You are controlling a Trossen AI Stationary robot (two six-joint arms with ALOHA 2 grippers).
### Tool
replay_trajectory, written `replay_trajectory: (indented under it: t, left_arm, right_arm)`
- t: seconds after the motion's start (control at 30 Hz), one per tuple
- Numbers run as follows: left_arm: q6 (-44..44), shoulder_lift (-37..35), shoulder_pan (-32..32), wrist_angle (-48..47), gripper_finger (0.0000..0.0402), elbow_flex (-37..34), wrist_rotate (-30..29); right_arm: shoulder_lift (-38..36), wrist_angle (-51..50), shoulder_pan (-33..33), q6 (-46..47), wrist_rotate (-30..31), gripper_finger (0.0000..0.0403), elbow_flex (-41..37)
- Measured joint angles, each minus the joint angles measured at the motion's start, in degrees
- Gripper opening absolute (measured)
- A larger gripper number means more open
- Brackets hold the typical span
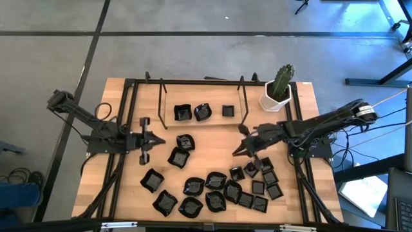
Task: Pick & Place Mini shaped plates
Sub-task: Stack the square plate on the top of the square plate on the shelf
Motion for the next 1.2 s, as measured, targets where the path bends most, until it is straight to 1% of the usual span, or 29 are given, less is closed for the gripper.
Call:
replay_trajectory:
  t: [0.1, 0.17, 0.23, 0.3, 0.43, 0.67, 0.73, 0.87, 1.03, 1.1, 1.2]
  left_arm:
    - [-3.19, -2.53, 0.66, -0.19, 0.0003, -1.45, -1.09]
    - [-4.82, -3.72, 0.70, -0.49, 0.0004, -1.72, -0.97]
    - [-5.18, -4.30, 0.70, -1.08, 0.0005, -1.76, -0.97]
    - [-5.76, -4.28, 0.70, -1.31, 0.0004, -1.76, -0.97]
    - [-7.98, -3.78, 0.70, -1.42, 0.0001, -1.76, -0.92]
    - [-9.31, -3.78, 0.70, -1.55, 0.0008, -1.76, -0.91]
    - [-9.29, -3.78, 0.70, -1.55, 0.0009, -1.76, -0.93]
    - [-9.27, -3.78, 0.70, -1.55, 0.0008, -1.78, -1.08]
    - [-9.34, -3.78, 0.70, -1.60, 0.0002, -1.78, -1.11]
    - [-9.36, -3.78, 0.70, -1.61, 0.0002, -1.78, -1.08]
    - [-9.45, -3.78, 0.70, -1.61, 0.0005, -1.78, -1.11]
  right_arm:
    - [2.26, -13.76, 3.37, 2.62, 3.00, 0.0029, 6.66]
    - [4.08, -21.96, 5.37, 5.48, 3.20, 0.0029, 10.21]
    - [6.06, -27.41, 7.17, 7.40, 3.29, 0.0029, 12.80]
    - [7.76, -29.97, 8.75, 8.27, 4.11, 0.0029, 14.36]
    - [10.83, -30.44, 10.62, 10.70, 4.92, 0.0029, 14.76]
    - [16.16, -30.61, 10.98, 12.35, 2.79, 0.0029, 14.76]
    - [17.50, -30.63, 10.99, 12.02, 2.91, 0.0036, 14.76]
    - [19.67, -30.57, 10.96, 11.67, 2.85, 0.0078, 14.76]
    - [20.98, -30.55, 11.39, 13.55, -2.71, 0.0147, 14.76]
    - [21.25, -30.93, 12.64, 14.99, -2.82, 0.0166, 14.76]
    - [21.45, -31.56, 15.02, 16.55, -2.36, 0.0179, 14.76]
